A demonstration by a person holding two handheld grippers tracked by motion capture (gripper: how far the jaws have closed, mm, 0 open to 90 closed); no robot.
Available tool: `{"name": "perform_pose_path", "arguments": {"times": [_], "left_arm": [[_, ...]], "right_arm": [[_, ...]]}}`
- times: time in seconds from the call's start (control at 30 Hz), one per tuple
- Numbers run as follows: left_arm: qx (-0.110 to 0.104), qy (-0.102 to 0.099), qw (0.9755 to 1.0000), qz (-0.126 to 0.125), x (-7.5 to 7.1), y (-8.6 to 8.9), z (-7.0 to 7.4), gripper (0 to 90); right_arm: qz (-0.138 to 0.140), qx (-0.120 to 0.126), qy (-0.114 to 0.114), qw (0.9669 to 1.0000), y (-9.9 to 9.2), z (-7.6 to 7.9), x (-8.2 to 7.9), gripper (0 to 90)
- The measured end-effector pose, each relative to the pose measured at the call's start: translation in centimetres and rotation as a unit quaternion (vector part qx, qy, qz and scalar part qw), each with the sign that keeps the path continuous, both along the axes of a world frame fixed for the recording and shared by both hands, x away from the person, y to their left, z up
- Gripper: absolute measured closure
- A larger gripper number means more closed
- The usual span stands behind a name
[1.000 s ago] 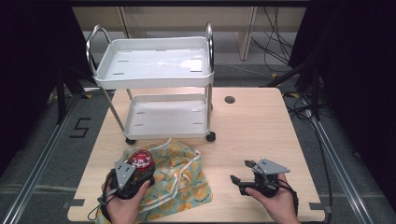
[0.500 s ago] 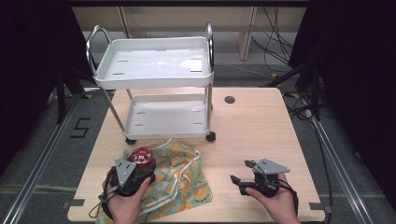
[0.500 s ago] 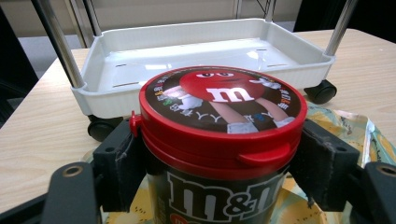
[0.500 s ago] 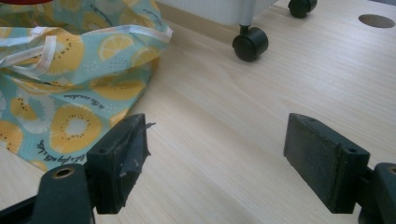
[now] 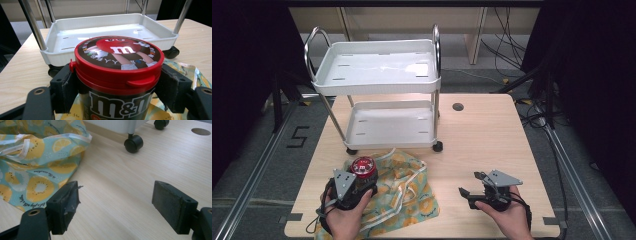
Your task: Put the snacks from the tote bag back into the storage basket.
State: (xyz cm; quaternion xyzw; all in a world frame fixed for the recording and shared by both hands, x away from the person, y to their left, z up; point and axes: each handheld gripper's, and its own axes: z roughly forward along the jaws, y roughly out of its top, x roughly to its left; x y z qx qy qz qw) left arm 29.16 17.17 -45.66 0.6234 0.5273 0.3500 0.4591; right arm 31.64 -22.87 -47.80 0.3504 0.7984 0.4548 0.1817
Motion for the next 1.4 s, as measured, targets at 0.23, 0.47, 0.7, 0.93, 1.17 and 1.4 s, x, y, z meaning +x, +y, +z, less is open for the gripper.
{"name": "perform_pose_path", "arguments": {"times": [0.23, 0.47, 0.7, 0.93, 1.17, 1.4], "left_arm": [[-0.001, -0.002, 1.0, 0.001, 0.2, -0.2, 0.2, 25.4], [-0.002, -0.003, 1.0, -0.001, 0.4, -0.3, 0.3, 25.4], [-0.001, -0.003, 1.0, 0.001, 0.6, -0.5, 0.4, 25.4], [0.003, -0.003, 1.0, 0.005, 0.8, -0.4, 0.5, 25.4], [0.003, -0.005, 0.9999, 0.01, 1.0, -0.5, 0.6, 25.4], [0.003, -0.007, 0.9999, 0.01, 1.2, -0.6, 0.7, 25.4]], "right_arm": [[-0.002, -0.003, -0.003, 1.0, -0.1, 0.1, 0.0, 22.6], [-0.001, -0.005, -0.003, 1.0, -0.2, 0.2, 0.0, 22.6], [-0.005, -0.005, -0.006, 1.0, -0.2, 0.2, 0.0, 22.6], [-0.003, -0.005, -0.005, 1.0, -0.2, 0.2, 0.0, 22.6], [-0.005, -0.006, -0.006, 1.0, -0.2, 0.2, 0.0, 22.6], [-0.002, -0.003, -0.006, 1.0, -0.2, 0.1, 0.0, 22.6]]}}
